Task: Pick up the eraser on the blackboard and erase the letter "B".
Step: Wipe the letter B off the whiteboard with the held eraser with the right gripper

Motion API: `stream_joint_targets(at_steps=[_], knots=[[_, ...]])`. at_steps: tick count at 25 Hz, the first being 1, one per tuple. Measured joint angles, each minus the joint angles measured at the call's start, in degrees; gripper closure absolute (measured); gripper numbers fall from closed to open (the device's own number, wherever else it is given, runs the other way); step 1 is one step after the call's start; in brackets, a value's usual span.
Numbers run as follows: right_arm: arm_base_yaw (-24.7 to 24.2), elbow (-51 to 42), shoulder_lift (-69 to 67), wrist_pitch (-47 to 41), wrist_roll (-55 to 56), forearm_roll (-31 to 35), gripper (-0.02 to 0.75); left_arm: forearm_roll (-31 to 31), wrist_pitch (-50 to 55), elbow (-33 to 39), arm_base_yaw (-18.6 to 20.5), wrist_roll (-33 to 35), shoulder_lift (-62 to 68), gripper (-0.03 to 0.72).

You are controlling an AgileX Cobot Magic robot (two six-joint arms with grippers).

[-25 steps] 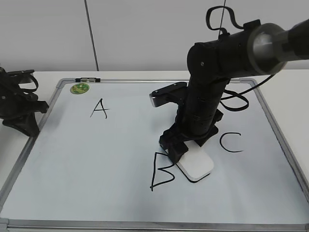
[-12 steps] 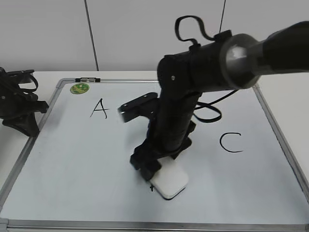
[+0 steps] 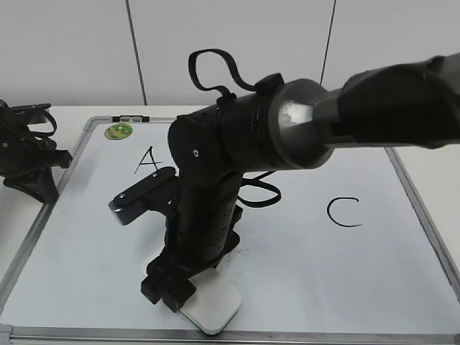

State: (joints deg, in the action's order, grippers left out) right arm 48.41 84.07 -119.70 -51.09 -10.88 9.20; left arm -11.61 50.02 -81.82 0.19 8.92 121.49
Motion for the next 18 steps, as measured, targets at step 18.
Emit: stream_joint_targets(at_steps=[18], knots=[[-10.00, 0.28, 0.00, -0.07, 1.51, -7.08, 0.192, 0.00, 0.00, 0.00, 0.00, -0.12, 0.00, 0.680]])
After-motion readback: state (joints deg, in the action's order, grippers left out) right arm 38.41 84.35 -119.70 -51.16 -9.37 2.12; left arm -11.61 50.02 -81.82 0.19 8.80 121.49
